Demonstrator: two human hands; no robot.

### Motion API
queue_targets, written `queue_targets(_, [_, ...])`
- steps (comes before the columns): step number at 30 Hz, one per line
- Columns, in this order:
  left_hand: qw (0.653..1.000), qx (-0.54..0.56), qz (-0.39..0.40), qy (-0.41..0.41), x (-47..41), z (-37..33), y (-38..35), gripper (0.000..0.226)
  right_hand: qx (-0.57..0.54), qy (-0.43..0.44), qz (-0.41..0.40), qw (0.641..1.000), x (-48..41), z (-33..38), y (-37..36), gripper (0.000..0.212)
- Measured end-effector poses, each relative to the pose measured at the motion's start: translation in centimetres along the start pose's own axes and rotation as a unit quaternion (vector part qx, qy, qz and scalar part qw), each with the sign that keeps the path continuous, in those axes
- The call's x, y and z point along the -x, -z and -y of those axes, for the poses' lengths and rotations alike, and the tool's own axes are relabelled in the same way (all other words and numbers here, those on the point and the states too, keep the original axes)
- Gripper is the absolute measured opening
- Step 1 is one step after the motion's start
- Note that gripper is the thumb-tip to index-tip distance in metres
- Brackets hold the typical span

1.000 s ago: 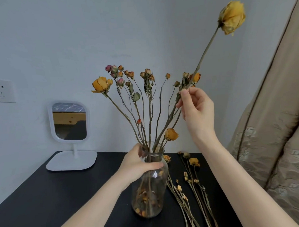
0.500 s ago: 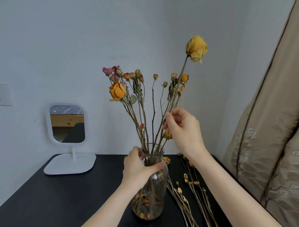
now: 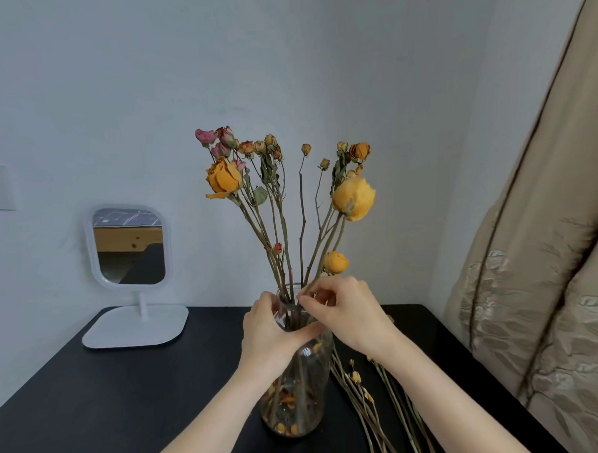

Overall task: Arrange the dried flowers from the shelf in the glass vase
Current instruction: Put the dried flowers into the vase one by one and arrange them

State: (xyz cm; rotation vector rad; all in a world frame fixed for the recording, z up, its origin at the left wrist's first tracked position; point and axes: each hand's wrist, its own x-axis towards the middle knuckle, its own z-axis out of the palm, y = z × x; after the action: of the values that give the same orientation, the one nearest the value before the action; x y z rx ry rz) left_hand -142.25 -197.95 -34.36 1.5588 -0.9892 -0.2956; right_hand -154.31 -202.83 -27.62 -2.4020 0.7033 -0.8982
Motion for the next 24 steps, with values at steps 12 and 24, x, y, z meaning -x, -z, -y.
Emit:
queue_targets(12, [1.0,-0.018,-0.011,-0.012,-0.2,0.3,-0.1,0.061,-0.13,0.021,-0.038,0.991,-0.1,1.1,0.6,0.01])
queue_targets(24, [0.999,-0.001,0.042,-0.003,-1.1,0.4,0.7,0.057,-0.101,0.034,-0.046,0.993,-1.7,1.9,-0.5,0.018])
